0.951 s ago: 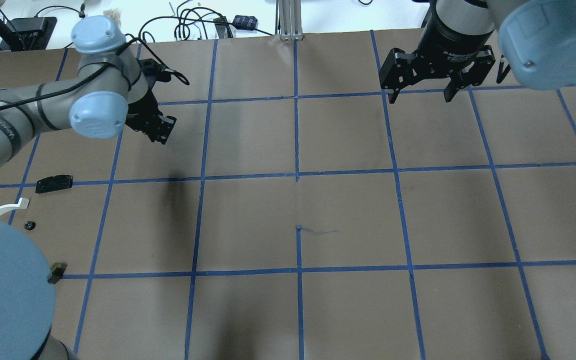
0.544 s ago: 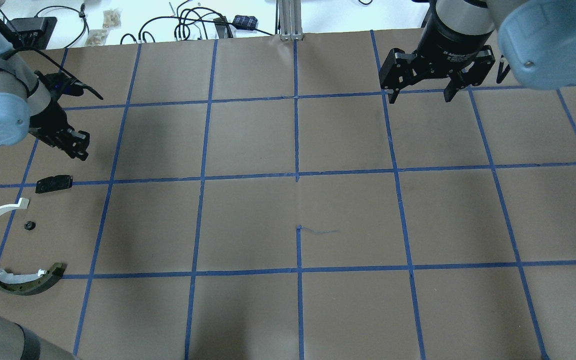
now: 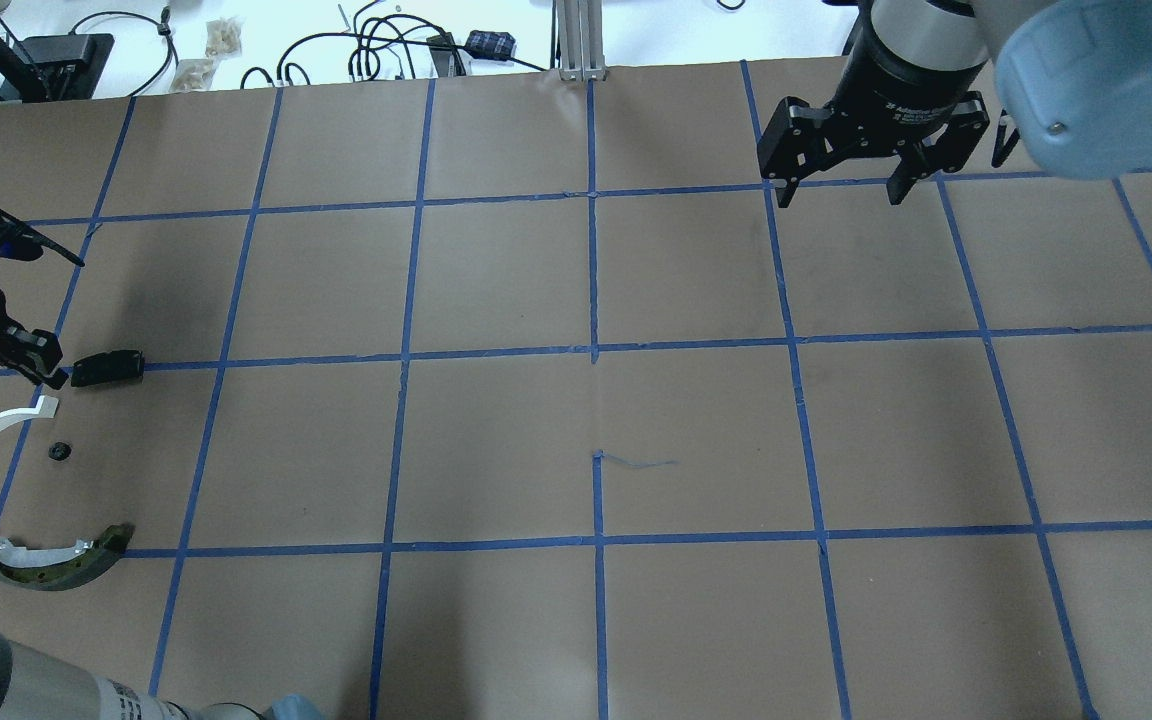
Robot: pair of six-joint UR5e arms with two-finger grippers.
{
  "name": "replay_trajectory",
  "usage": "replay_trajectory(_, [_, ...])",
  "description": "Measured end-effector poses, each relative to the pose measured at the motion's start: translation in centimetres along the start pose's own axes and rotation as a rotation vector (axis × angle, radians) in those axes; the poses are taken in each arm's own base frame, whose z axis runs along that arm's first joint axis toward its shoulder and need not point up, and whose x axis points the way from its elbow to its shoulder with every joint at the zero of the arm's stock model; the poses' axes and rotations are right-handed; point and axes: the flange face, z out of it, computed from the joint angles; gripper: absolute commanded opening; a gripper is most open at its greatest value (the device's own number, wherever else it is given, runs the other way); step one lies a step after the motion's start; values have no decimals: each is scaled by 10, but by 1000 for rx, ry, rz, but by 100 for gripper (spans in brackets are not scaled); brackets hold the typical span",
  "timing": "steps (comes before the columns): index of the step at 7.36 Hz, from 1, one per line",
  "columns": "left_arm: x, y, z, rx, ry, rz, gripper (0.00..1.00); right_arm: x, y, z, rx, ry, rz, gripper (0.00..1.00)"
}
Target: Place bearing gear from tray to pile
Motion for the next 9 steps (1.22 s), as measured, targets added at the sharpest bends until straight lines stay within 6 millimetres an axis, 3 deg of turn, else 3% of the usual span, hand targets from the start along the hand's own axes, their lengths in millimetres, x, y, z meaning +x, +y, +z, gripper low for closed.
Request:
replay_trajectory(5, [-5,9,39,-46,60,-4,2,0,0,0,0,-2,1,100])
replay_trajectory(9, [-10,13,53,-74,95,-8,20,0,0,1,-1,-2,0,100])
